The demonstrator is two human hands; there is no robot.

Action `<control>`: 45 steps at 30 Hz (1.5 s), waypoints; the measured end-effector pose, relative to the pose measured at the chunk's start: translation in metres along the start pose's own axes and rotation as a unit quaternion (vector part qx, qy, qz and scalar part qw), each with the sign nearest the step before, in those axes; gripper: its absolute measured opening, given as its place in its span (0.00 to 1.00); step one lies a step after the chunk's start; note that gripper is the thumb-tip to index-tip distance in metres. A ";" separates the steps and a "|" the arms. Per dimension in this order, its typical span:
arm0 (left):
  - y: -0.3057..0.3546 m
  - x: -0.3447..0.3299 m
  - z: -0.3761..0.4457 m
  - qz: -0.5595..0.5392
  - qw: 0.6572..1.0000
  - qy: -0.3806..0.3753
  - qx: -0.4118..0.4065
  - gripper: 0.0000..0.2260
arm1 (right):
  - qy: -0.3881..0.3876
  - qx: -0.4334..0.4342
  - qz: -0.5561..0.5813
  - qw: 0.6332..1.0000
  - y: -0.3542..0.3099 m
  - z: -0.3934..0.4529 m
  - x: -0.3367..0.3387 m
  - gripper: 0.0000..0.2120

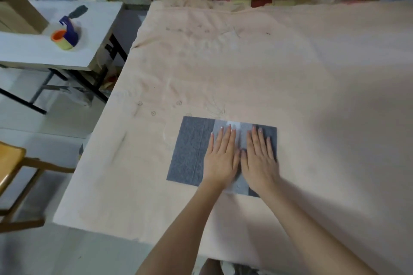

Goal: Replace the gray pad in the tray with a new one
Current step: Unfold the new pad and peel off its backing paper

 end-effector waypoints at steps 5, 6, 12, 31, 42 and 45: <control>-0.009 -0.020 0.019 0.045 0.996 -0.076 -0.007 0.24 | -0.040 -0.014 -0.036 0.998 -0.001 0.029 -0.018 0.27; -0.012 -0.026 0.019 0.059 0.995 -0.084 -0.013 0.24 | -0.042 -0.007 -0.040 0.998 0.002 0.028 -0.022 0.27; -0.016 -0.032 0.017 0.059 0.996 -0.072 -0.016 0.27 | -0.028 0.009 -0.017 0.999 0.011 0.028 -0.028 0.27; -0.101 0.068 -0.016 0.057 0.989 -0.087 -0.108 0.37 | 0.020 0.155 0.022 0.987 0.090 -0.028 0.047 0.31; -0.129 0.064 -0.023 0.350 0.913 -0.180 -0.104 0.31 | 0.026 0.462 -0.253 0.849 0.052 -0.012 0.041 0.23; -0.130 0.066 -0.017 0.367 0.901 -0.176 -0.148 0.28 | 0.025 0.491 -0.280 0.825 0.053 -0.009 0.037 0.21</control>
Point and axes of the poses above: each hand's wrist, its own z-axis towards the middle knuckle, its own x-axis out of the back of the hand, y = z × x, the point moved 4 cm from there along z, towards the middle knuckle, and after that the axes turned 3 degrees about x, right-handed, at the moved point
